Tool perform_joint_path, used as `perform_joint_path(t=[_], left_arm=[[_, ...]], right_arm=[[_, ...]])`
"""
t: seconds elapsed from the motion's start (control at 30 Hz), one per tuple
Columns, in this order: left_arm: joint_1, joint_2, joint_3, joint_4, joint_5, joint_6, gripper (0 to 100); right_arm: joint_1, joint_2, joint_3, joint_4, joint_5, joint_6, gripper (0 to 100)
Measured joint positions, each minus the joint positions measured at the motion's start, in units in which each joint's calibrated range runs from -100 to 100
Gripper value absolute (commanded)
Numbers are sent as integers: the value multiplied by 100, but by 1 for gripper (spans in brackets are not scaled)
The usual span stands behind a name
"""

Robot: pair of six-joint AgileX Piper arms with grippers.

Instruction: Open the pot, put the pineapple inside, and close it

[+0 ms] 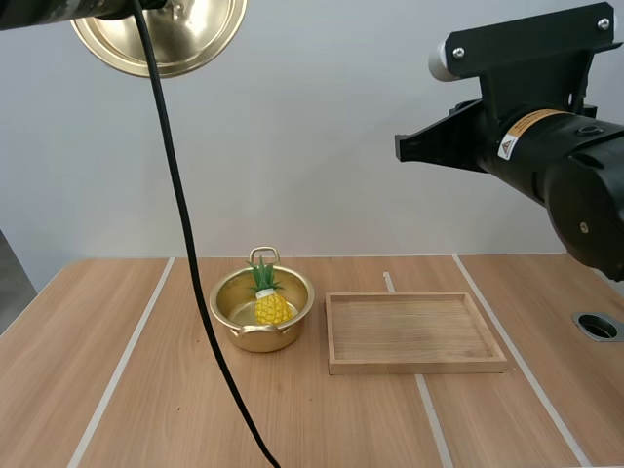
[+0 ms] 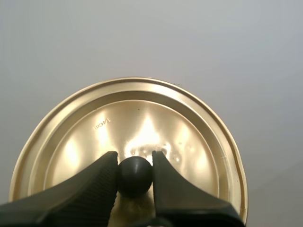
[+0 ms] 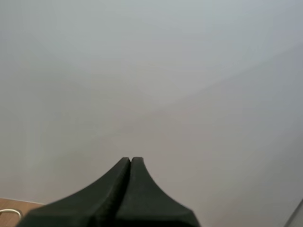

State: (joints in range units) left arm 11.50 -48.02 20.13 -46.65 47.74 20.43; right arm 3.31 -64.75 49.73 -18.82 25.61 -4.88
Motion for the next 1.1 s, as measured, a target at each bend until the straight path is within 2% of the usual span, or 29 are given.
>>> perform_joint_path(t=[0.2, 0.33, 0.77, 1.1], left_arm=[[0, 87, 0, 0, 246, 14, 0], [0, 447, 0, -23, 1140, 313, 0], [9, 2113, 0, -12, 3479, 1012, 0], [9, 2914, 0, -1, 4277, 1242, 0]], right_arm=[[-170, -68, 0, 0, 169, 11, 0], [-243, -107, 0, 0, 214, 30, 0], [-259, -143, 0, 0, 268, 30, 0], [-259, -143, 0, 0, 268, 30, 0]])
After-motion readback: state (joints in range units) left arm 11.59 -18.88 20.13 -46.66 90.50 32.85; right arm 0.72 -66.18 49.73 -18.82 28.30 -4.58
